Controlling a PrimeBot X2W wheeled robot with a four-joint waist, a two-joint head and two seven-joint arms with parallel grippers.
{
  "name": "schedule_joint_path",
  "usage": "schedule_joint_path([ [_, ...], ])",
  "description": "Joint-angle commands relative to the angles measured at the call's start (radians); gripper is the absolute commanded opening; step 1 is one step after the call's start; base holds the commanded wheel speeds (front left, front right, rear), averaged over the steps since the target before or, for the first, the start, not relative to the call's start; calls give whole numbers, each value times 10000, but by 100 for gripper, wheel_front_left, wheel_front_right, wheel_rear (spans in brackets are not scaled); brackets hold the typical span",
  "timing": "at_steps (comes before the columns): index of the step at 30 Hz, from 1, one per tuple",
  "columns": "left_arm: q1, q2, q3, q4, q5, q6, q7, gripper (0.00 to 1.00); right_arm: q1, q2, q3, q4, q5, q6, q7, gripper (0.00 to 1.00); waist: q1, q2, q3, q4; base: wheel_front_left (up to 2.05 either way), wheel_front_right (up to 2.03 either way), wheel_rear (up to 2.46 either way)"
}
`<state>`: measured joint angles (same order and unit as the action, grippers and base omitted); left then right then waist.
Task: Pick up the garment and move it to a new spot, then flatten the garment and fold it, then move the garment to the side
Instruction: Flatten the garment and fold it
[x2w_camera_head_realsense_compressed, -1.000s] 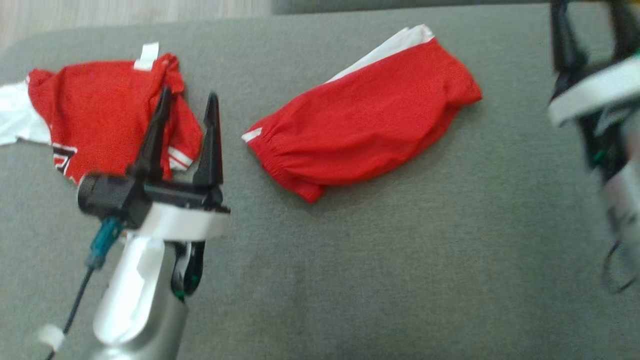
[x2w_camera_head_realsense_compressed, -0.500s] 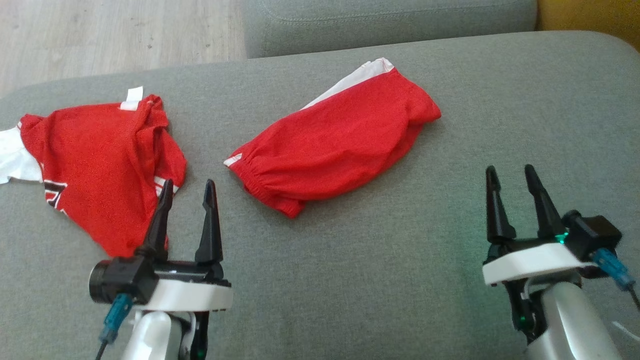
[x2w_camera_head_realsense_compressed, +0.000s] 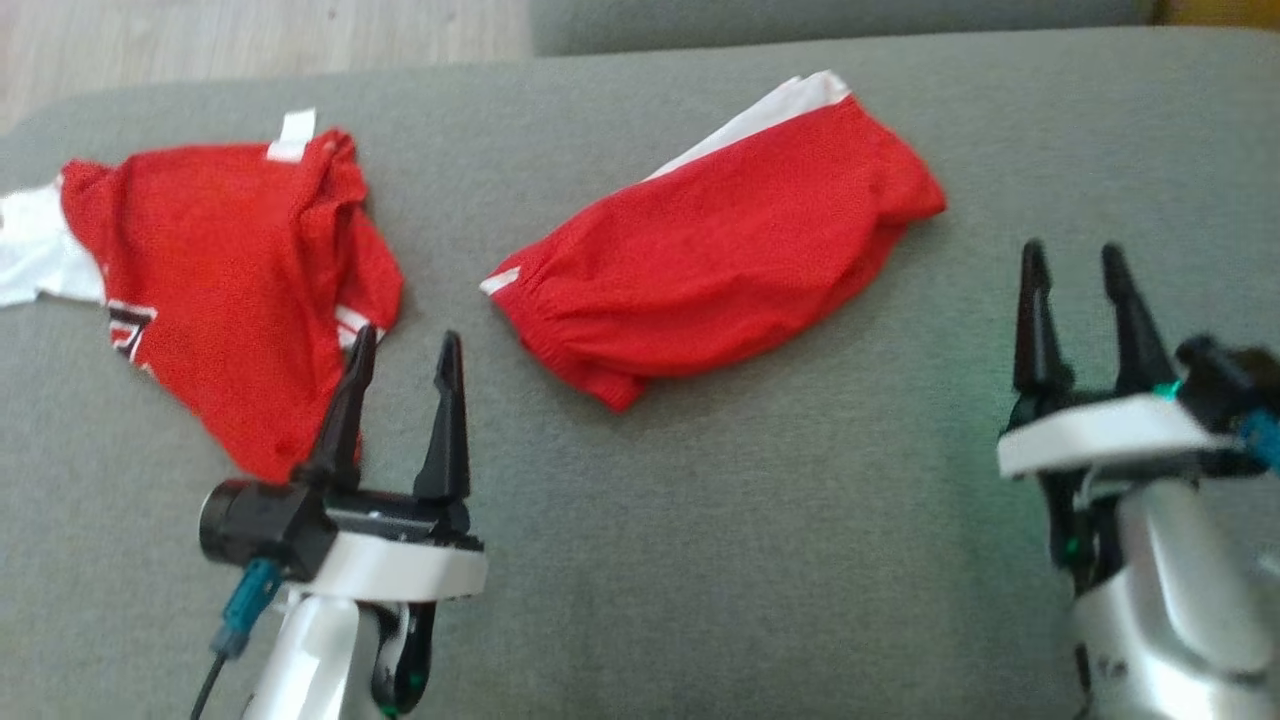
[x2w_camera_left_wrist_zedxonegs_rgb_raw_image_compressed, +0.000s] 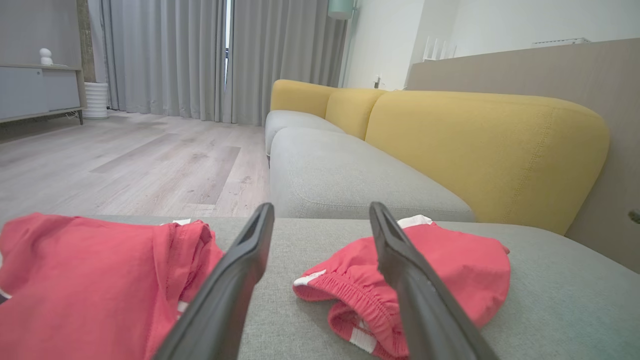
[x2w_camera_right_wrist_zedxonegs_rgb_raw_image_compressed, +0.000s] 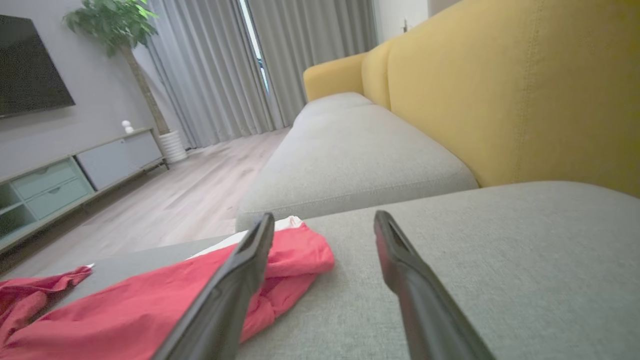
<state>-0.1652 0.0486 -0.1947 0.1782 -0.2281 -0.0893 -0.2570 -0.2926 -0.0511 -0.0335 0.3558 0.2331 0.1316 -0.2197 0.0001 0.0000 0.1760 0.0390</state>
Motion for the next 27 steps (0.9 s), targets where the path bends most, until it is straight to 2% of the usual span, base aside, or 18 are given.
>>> schedule_joint_path([
  [1, -427, 18, 252, -284, -54, -19, -47, 100, -547, 7, 155, -220, -127, -9, 76, 100, -1, 0, 344, 327, 0, 0, 0],
  [10, -925, 17, -213, -151, -337, -109, -47, 100, -2840, 8, -1413, 2075, 522, -9, 1453, 100, -1, 0, 1207, 1449, 0, 0, 0],
  [17, -1199, 17, -597, -117, -572, -82, -47, 100, -4421, -52, -3024, 4505, -491, -9, 2311, 100, -1, 0, 1614, 2223, 0, 0, 0],
  [23, -1262, 17, -711, -102, -705, 11, -47, 100, -5052, -268, -3639, 5990, -1767, -9, 2696, 100, -1, 0, 1686, 2555, 0, 0, 0],
  [27, -1257, 17, -759, -91, -742, 56, -47, 100, -5301, -245, -3803, 6597, -2208, -9, 2719, 100, -1, 0, 1670, 2610, 0, 0, 0],
])
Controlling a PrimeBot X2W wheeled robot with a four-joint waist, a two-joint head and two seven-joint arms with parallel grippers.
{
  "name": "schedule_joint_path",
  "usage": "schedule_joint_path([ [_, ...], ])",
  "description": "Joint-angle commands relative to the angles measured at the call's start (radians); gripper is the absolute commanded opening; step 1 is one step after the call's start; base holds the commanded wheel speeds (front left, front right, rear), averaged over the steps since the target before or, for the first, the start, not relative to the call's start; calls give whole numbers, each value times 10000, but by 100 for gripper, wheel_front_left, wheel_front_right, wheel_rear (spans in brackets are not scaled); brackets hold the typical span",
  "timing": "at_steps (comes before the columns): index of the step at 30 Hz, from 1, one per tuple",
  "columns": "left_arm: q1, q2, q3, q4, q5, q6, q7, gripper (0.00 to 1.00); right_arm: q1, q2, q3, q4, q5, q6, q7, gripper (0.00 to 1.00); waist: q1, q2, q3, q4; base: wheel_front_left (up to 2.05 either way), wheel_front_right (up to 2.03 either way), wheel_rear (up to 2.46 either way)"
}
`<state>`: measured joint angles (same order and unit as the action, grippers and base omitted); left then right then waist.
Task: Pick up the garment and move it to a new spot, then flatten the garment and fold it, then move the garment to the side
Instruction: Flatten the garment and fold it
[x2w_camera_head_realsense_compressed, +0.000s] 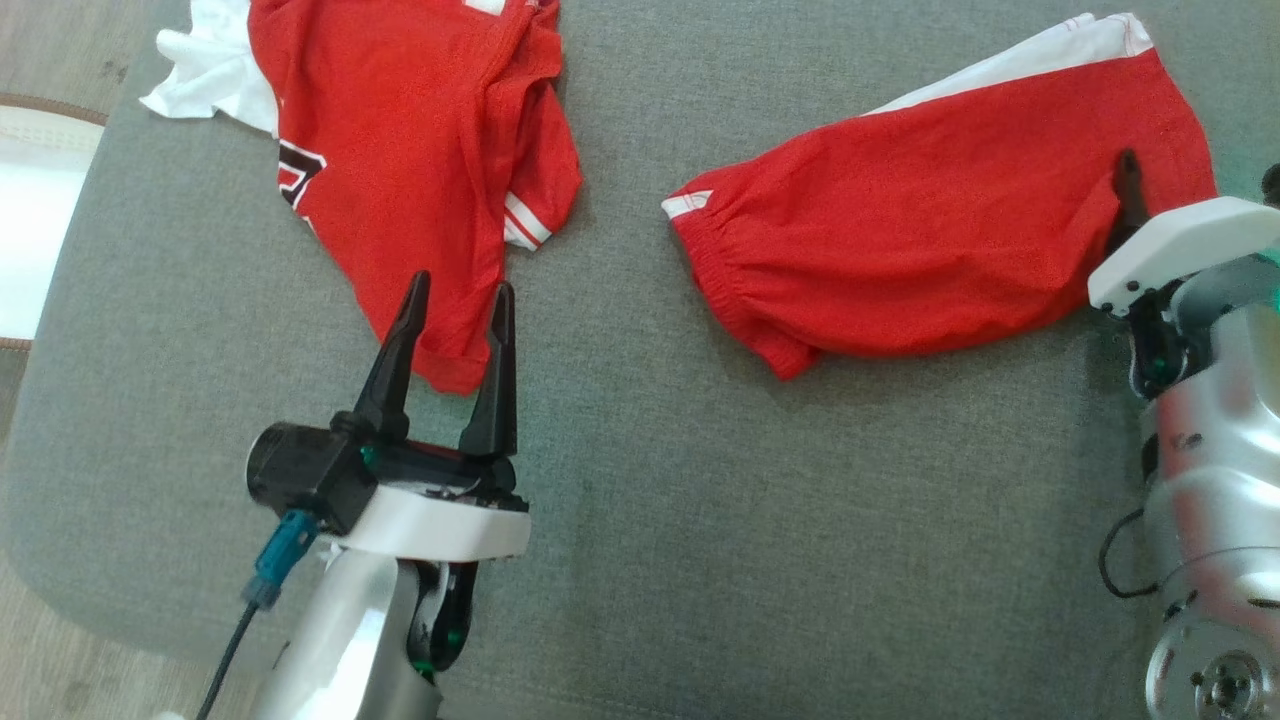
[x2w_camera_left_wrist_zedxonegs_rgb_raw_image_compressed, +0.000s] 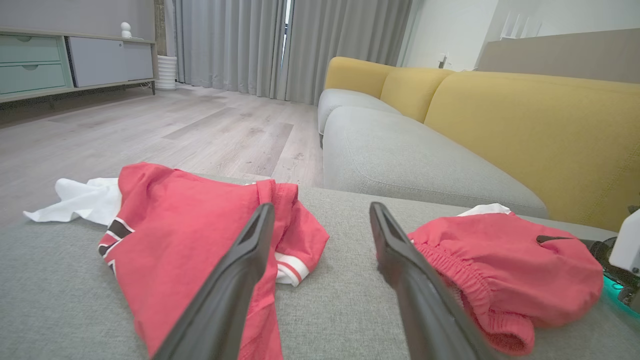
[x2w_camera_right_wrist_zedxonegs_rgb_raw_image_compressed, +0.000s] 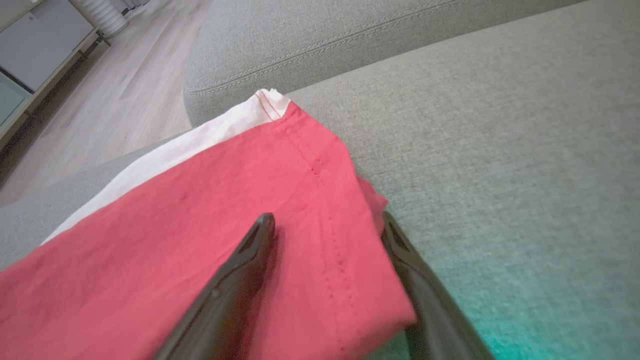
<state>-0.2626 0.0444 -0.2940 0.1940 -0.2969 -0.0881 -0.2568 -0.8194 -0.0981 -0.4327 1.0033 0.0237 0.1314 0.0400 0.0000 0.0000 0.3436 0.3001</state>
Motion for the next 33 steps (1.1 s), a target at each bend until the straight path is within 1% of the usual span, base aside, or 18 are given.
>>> schedule_joint_path([
  [1, -287, 59, 230, -248, -65, 61, -49, 100, -90, 235, 192, 249, -173, -7, 116, 70, 0, 0, -10, -3, 0, 0, 0],
  [2, -287, 59, 228, -251, -76, 78, -49, 100, -139, 245, 191, 356, -219, -7, 76, 24, 0, 0, -18, -12, 0, 0, 0],
  [3, -284, 59, 230, -251, -81, 99, -49, 100, -182, 256, 238, 439, -279, -7, -7, 0, 0, 0, -34, -38, 0, 0, 0],
  [7, -255, 59, 286, -217, -44, 131, -49, 100, -319, 214, 303, 490, -398, -7, -764, 0, 0, 0, -101, -267, 0, 0, 0],
  [10, -215, 59, 343, -214, -3, 122, -49, 100, -364, 171, 112, 415, -245, -7, -1487, 0, 0, 0, -199, -545, 0, 0, 0],
  [11, -215, 59, 343, -214, -3, 122, -49, 100, -364, 171, 112, 415, -245, -7, -1487, 0, 0, 0, -199, -545, 0, 0, 0],
  [14, -144, 59, 402, -223, 12, 90, -49, 100, -233, 81, -60, 300, -132, -7, -2132, 0, 0, 0, -358, -903, 0, 0, 0],
  [18, -30, 59, 438, -317, 35, -8, -49, 100, 175, 82, -150, -39, 211, -7, -2629, 0, 0, 0, -610, -1421, 0, 0, 0],
  [21, 10, 59, 515, -369, 123, -44, -49, 100, 644, 64, -255, -391, 632, -7, -2763, 0, 0, 0, -767, -1746, 0, 0, 0],
  [25, 49, 59, 550, -458, 151, -78, -49, 100, 1329, 13, -254, -947, 1045, -7, -2813, 0, 0, 0, -917, -2008, 0, 0, 0],
  [29, 63, 59, 581, -547, 196, -92, -49, 100, 1741, 16, -403, -1498, 1452, -7, -2689, 0, 0, 0, -872, -2126, 0, 0, 0],
  [33, 114, 59, 535, -521, 222, -114, -49, 100, 2000, 83, -345, -1928, 1640, -7, -2502, 0, 0, 0, -803, -2144, 0, 0, 0],
])
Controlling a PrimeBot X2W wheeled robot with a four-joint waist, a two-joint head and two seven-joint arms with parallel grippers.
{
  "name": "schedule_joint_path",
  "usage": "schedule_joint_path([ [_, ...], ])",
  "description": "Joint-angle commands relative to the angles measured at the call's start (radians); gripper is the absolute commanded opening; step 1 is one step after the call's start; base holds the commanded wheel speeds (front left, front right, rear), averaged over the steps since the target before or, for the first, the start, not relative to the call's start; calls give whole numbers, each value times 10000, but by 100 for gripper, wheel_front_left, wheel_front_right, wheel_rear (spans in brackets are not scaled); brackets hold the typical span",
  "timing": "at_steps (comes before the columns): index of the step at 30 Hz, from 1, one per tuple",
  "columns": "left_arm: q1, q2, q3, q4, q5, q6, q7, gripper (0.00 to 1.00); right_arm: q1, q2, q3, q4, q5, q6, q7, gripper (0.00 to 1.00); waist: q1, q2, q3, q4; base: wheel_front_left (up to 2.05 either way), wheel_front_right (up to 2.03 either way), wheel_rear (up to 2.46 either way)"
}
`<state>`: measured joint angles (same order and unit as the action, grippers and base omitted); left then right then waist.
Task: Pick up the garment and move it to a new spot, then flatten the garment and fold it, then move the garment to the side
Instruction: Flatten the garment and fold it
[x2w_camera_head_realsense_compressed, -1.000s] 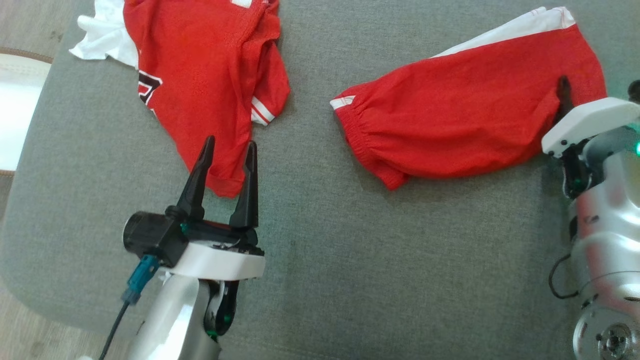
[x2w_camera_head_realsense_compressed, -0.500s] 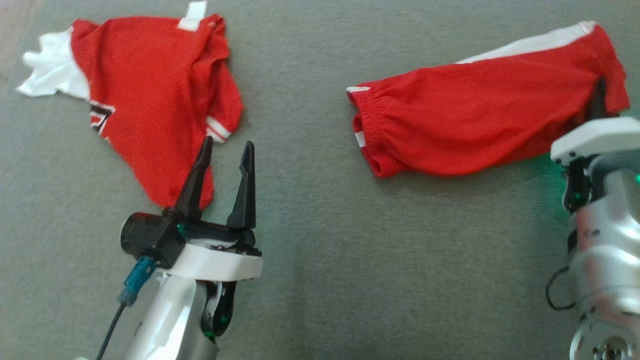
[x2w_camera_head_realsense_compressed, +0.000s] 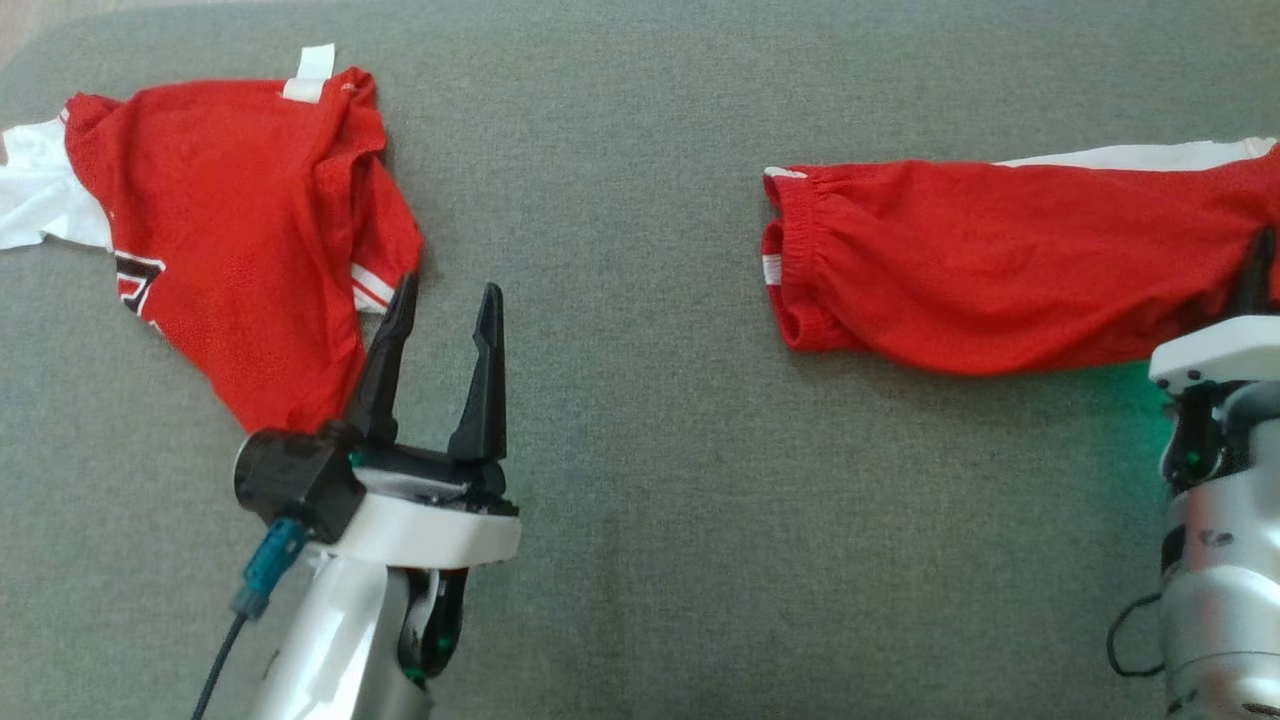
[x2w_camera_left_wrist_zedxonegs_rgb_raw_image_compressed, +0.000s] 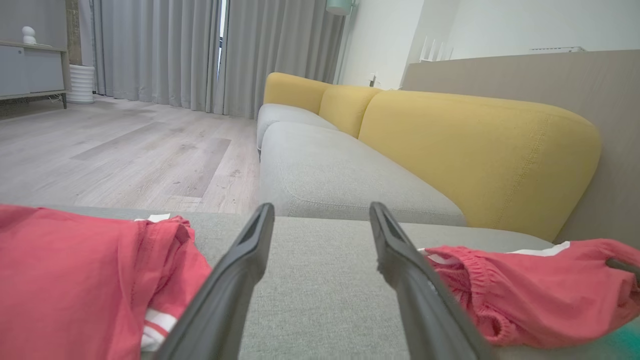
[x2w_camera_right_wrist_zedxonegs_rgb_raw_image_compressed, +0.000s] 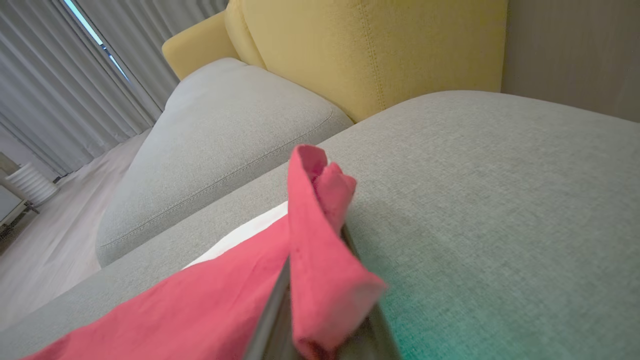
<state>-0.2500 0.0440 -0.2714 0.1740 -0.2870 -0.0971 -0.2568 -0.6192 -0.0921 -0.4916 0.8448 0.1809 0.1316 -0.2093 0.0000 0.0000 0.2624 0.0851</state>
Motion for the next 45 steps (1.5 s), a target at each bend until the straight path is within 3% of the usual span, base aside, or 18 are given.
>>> schedule_joint_path([
  [1, -11, 62, 303, -310, 131, -30, -49, 100, 36, 37, 250, -434, 109, -9, 25, 0, 0, 0, 20, 9, 0, 0, 0],
  [13, 9, 62, 319, -133, 185, -67, -49, 100, 160, 70, 803, -1422, 245, -9, 67, 0, 0, 0, -198, 175, 0, 0, 0],
  [22, 120, 62, 307, -71, 137, -29, -49, 100, 170, 267, 2068, -2205, 456, -9, 97, 0, 0, 0, -469, 347, 0, 0, 0],
  [30, 194, 62, 205, -32, -8, 47, -49, 100, 333, 409, 4151, -2514, 923, -9, 287, 0, 0, 0, -662, 694, 0, 0, 0],
  [45, 316, 62, 90, 42, -176, 203, -49, 100, 160, 418, 7313, -1265, 1508, -9, 136, 0, 0, 0, -686, 1547, 0, 0, 0],
])
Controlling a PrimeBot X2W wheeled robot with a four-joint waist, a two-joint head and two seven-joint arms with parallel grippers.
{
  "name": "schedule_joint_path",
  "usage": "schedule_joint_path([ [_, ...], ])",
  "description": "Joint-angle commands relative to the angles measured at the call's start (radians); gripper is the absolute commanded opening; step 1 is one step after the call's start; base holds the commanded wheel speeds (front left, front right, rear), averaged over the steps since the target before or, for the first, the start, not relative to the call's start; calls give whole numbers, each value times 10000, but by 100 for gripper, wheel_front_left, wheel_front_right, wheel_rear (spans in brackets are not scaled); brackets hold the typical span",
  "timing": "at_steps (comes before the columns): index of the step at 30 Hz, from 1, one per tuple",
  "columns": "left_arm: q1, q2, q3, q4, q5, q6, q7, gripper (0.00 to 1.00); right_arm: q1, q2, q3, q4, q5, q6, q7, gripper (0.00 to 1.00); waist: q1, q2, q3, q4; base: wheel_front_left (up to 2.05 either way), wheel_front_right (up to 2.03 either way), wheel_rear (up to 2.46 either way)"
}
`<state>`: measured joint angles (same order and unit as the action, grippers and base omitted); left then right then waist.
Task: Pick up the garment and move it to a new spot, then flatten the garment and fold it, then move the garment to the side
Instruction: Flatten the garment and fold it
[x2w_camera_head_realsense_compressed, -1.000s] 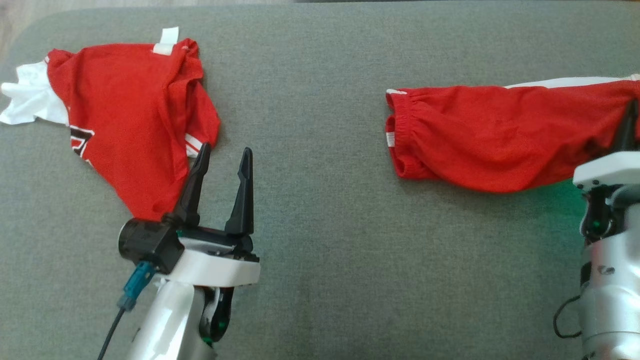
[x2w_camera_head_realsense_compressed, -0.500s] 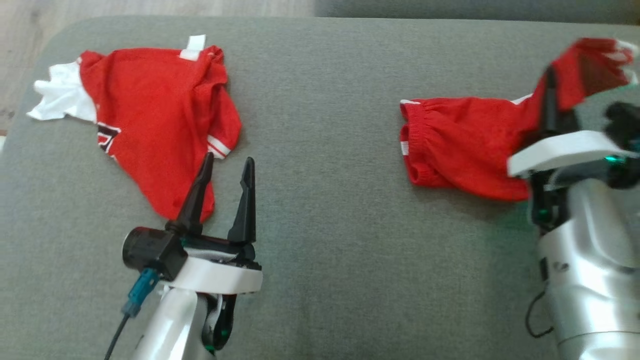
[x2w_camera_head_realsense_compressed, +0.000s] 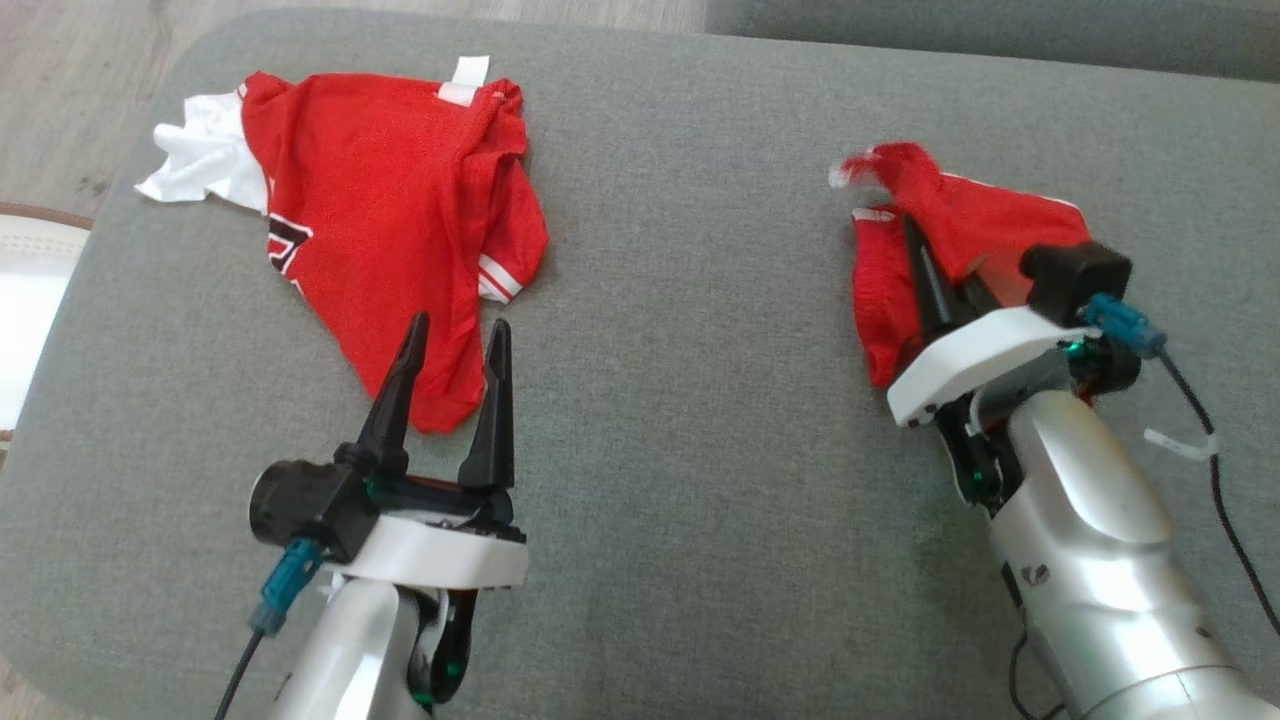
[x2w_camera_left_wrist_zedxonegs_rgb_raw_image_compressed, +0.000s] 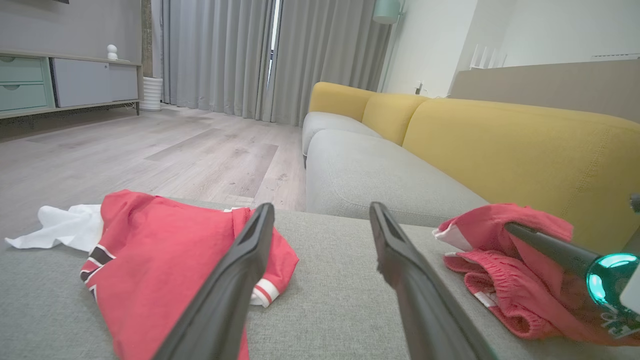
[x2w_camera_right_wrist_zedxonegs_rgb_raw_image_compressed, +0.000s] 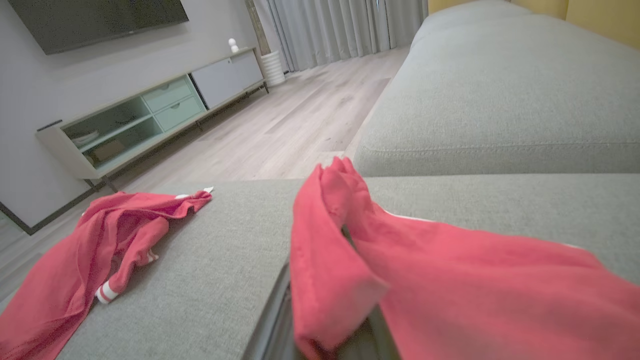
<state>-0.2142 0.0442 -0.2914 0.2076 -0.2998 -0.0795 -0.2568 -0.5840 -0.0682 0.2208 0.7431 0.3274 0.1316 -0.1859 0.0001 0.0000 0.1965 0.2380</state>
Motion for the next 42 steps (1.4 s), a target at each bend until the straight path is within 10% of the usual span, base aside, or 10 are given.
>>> schedule_joint_path([
  [1, -14, 60, 299, -295, -49, 35, -49, 100, -138, 178, 267, -133, 24, -9, -93, 0, -1, 0, -47, 29, 0, 0, 0],
  [9, 117, 60, 433, -334, -39, 89, -49, 100, 243, 179, 1108, 589, -108, -9, 36, 0, -1, 0, -190, -164, 0, 0, 0],
  [11, 130, 60, 452, -342, -49, 90, -49, 100, 307, 179, 1541, 595, 20, -9, 51, 100, -1, 0, -221, -298, 0, 0, 0],
  [21, 246, 60, 763, -406, 131, 42, -49, 100, 425, 179, 2841, 91, 775, -9, -225, 100, -1, 0, -582, -1300, 0, 0, 0],
  [42, 116, 60, 1203, -1556, 347, -308, -49, 100, 3540, 173, -2274, -4929, -2041, -9, -757, 100, -1, 0, -394, -2983, 0, 0, 0],
])
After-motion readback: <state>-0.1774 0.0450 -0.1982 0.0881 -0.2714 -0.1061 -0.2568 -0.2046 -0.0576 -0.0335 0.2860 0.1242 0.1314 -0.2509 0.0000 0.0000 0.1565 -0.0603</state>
